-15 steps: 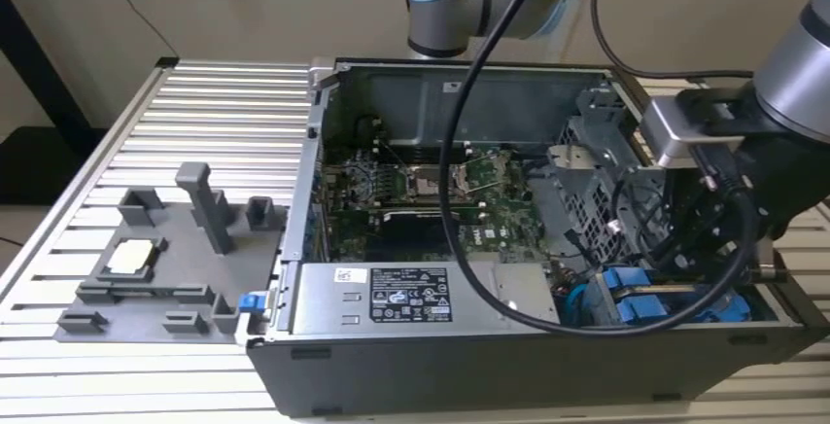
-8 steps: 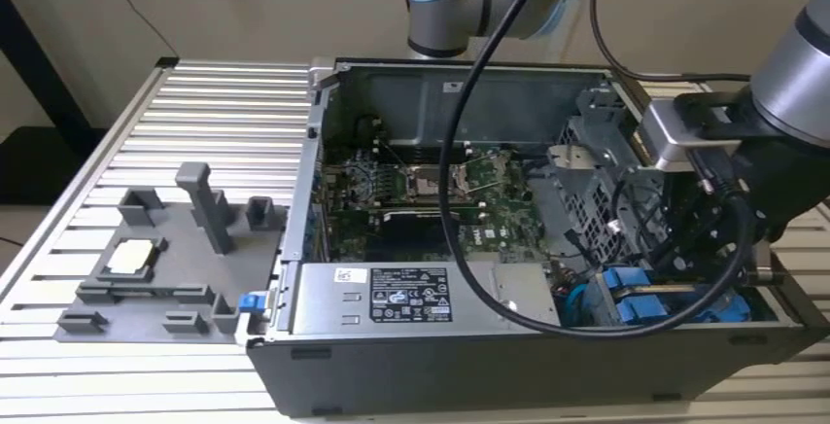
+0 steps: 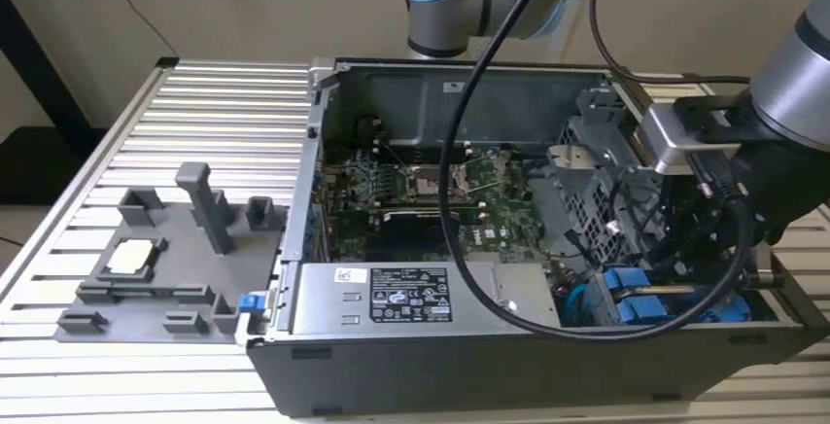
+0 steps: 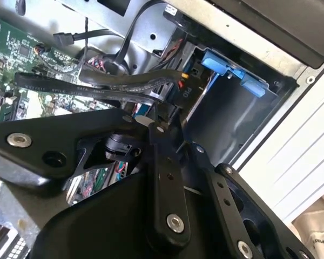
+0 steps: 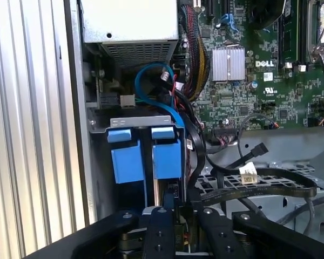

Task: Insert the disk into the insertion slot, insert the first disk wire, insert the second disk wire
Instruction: 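Insert the second disk wire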

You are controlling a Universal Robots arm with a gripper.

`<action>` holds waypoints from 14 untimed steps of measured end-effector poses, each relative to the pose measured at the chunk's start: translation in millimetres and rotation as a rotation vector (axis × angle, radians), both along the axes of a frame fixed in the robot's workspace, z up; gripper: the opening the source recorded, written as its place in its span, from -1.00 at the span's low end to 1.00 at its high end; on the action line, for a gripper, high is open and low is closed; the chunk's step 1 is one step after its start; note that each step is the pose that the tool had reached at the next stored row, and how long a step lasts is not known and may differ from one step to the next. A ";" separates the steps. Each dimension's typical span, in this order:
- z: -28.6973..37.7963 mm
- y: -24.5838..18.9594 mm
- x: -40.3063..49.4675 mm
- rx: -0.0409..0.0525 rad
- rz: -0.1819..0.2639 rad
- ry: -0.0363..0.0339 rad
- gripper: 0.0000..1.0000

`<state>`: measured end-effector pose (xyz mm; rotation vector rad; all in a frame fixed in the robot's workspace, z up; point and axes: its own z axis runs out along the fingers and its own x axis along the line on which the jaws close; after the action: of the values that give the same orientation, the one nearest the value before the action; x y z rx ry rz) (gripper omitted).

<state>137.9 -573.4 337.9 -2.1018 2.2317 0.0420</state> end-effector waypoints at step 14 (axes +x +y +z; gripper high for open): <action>39.0 -0.5 0.0 -0.0005 0.000 0.0014 -0.53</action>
<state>137.9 -574.0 376.9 -2.1027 2.2327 0.0431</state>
